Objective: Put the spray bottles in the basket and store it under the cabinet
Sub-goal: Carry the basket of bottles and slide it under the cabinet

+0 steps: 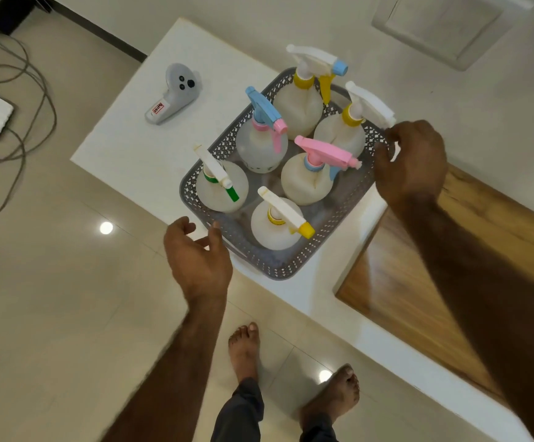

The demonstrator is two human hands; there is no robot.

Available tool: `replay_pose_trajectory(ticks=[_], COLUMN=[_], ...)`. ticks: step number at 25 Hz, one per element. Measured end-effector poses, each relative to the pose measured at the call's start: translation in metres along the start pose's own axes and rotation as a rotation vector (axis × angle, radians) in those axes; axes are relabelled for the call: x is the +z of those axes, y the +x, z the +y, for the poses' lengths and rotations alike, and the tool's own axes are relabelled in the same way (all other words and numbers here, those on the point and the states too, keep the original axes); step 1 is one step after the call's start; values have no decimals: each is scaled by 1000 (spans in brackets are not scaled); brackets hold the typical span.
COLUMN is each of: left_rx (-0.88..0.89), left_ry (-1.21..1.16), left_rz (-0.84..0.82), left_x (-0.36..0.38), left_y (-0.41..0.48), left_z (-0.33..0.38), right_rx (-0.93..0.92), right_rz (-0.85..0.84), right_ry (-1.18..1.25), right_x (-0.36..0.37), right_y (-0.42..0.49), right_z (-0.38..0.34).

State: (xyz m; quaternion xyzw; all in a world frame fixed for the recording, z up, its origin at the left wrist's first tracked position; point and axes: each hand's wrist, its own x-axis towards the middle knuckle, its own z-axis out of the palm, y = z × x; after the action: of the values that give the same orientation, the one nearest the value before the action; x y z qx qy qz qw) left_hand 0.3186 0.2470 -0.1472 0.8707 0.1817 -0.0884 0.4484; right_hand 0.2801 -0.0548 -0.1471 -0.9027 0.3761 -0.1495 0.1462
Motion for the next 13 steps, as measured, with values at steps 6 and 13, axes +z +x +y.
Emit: replay_pose_trajectory(ticks=[6,13], left_rx=[-56,-273], left_ry=[-84,-239], left_rz=[48,46], left_x=[16,29], left_y=[0,9], left_z=[0,-13], right_rx=[11,-113], right_rz=[-158,-174], right_ry=[172,273], right_x=[18,31], right_y=[44,61], right_z=[-13,-32])
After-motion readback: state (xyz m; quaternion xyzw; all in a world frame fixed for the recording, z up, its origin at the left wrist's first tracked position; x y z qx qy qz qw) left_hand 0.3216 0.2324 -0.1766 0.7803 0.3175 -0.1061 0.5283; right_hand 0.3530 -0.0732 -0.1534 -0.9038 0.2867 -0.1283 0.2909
